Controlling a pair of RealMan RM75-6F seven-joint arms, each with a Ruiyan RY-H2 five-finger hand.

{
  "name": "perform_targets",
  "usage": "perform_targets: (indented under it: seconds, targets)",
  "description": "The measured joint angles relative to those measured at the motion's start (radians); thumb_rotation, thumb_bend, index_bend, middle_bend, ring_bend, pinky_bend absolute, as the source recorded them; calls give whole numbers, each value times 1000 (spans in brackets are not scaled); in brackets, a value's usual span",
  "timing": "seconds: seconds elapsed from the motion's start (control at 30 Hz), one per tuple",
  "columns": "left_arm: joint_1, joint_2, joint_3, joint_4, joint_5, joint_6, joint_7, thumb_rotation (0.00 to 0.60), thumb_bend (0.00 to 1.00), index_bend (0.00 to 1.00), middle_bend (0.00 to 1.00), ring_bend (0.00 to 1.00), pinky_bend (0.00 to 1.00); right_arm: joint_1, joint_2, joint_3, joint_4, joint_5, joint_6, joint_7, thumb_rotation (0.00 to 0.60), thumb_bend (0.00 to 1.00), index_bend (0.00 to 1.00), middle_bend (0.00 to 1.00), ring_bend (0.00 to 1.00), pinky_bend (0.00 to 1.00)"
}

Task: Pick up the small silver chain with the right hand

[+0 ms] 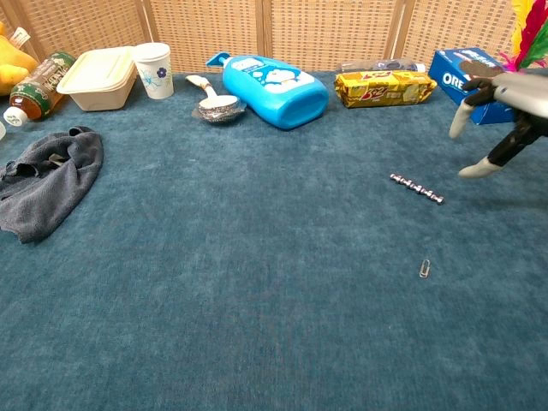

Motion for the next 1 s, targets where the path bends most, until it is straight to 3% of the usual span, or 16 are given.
perform_targets:
  seconds: [0.27,1.0]
  targets:
    - [-2,9,-2,0,-10,-6,-19,600,206,0,0,0,0,49,-60,4,44,84,-9,-43,600,195,505,0,0,0]
    - [-14,19,-2,7,-21,-30,-48,600,206,0,0,0,0,172,-172,56,109,294,15,-156,600,249,507,0,0,0]
